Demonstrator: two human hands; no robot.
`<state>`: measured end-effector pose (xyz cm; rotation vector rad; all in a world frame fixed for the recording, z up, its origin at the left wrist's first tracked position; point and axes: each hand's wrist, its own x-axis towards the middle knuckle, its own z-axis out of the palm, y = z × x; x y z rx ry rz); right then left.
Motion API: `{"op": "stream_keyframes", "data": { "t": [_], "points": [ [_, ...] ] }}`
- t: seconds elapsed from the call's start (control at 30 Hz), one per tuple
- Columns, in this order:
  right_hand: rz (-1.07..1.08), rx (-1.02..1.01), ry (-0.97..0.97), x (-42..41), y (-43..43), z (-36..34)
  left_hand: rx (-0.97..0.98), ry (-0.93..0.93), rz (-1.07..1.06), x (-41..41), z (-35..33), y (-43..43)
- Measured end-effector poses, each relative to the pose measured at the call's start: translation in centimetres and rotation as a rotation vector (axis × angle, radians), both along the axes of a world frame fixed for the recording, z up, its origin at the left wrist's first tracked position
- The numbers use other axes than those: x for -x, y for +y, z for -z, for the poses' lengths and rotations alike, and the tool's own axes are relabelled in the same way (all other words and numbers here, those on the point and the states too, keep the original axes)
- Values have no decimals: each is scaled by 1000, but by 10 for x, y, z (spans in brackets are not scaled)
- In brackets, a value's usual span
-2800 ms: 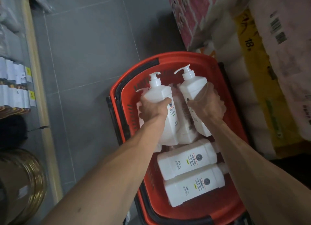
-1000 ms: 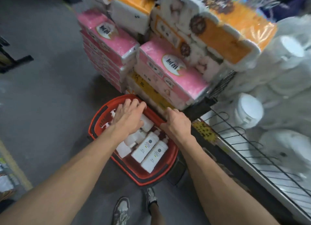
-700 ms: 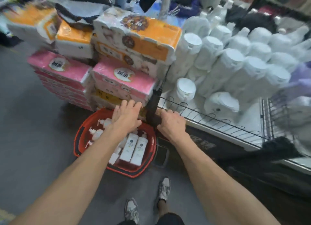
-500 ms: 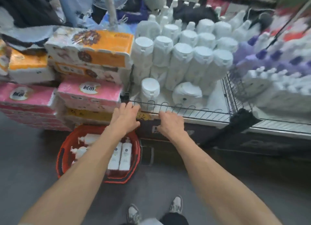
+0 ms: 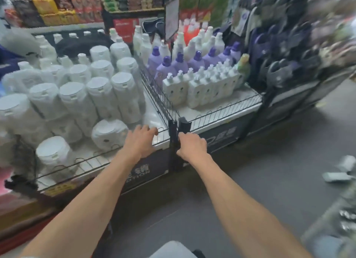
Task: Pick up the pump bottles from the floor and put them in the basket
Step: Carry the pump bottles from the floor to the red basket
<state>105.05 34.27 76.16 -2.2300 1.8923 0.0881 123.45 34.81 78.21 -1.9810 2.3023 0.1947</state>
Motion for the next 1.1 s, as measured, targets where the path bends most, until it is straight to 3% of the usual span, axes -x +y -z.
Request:
{"op": "stream_keyframes", "data": {
  "t": [0.4,0.77,1.1],
  "points": [
    [550,26,-41,293,-33,-21,30,20,478,279,-9,-127],
    [946,-1,-56,479,-50,-11,22,60,872,517,4,-207],
    [1219,33,-60,646,-51,-18,2,49,1101,718,1,-266]
  ]
}}
